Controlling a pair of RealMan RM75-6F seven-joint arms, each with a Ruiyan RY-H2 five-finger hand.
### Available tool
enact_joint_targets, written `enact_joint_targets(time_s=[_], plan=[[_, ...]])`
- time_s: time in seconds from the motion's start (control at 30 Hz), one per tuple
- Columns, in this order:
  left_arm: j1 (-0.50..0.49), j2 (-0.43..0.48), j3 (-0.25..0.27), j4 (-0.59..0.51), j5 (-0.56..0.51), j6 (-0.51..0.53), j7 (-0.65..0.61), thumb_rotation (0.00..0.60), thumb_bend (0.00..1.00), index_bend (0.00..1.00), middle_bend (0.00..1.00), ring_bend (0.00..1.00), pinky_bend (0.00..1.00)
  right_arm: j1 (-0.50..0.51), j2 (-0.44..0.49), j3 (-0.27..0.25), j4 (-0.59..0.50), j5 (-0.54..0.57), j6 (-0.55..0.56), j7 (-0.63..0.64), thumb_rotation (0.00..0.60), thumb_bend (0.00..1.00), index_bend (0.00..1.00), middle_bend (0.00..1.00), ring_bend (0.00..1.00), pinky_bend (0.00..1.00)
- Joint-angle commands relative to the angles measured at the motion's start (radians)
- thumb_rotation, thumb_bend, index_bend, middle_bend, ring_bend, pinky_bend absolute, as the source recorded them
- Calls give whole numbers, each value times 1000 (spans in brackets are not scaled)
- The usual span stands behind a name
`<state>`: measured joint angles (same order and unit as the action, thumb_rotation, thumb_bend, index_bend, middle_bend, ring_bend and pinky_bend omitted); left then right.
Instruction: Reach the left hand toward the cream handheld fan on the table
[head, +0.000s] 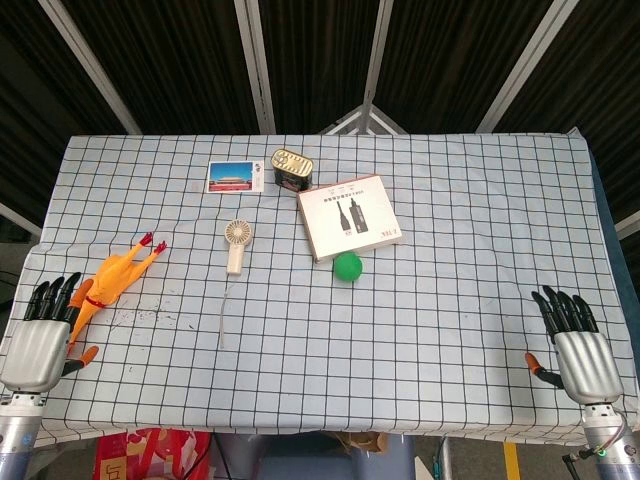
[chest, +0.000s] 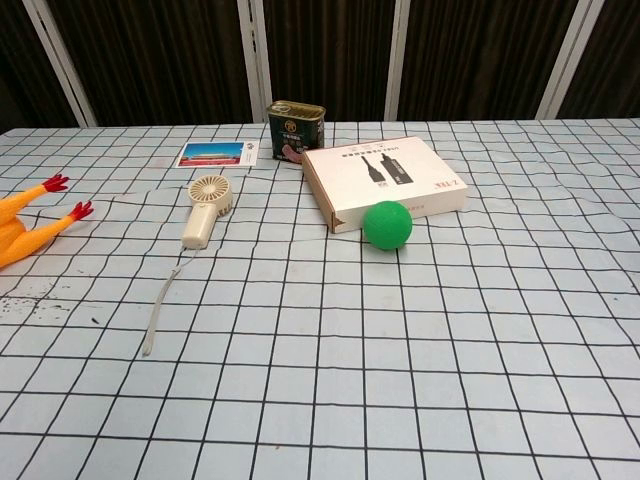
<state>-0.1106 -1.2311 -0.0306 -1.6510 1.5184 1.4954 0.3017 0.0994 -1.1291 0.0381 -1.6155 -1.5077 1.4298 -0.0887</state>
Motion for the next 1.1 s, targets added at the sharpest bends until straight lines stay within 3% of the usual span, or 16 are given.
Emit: enact_joint_targets(time_s=[0.03, 0.5, 0.6, 0.73, 0.8, 0.87, 0.97, 1.1], plan=[[0, 0, -1, 0, 0, 0, 0, 600, 149, 0, 0, 0, 0, 0, 0, 0, -1, 1, -1, 1, 600, 289, 0, 0, 0, 49], [-7, -1, -5, -6, -3, -9, 17, 600, 151, 0, 32, 0, 0, -1, -1, -4, -4, -3, -1, 0, 600, 290, 0, 0, 0, 49], [-21, -4, -23, -16, -17, -19, 32, 600, 189, 0, 268, 76, 91, -1, -1, -3, -6, 0, -2, 3, 600, 289, 0, 0, 0, 49], [-55, -18, -61, -25, -58, -52, 93, 600, 250, 0, 566, 379, 448, -2, 0, -3, -7, -2, -1, 8, 600, 289, 0, 0, 0, 49], [-82, -28, -84, -31, -93, -89, 125, 600, 318, 0, 671, 496, 561, -1, 1, -4, -7, -5, -1, 10, 600, 289, 0, 0, 0, 49], [-116, -41, -113, -44, -146, -138, 155, 600, 467, 0, 785, 616, 640, 0, 1, -4, -8, -5, -2, 14, 600, 290, 0, 0, 0, 49], [-177, -56, -159, -72, -261, -238, 207, 600, 624, 0, 866, 697, 683, 1, 2, -3, -9, -3, -4, 19, 600, 290, 0, 0, 0, 49], [-267, -82, -219, -98, -436, -354, 300, 600, 722, 0, 888, 722, 697, 3, 4, -2, -11, -1, -9, 26, 600, 289, 0, 0, 0, 49]])
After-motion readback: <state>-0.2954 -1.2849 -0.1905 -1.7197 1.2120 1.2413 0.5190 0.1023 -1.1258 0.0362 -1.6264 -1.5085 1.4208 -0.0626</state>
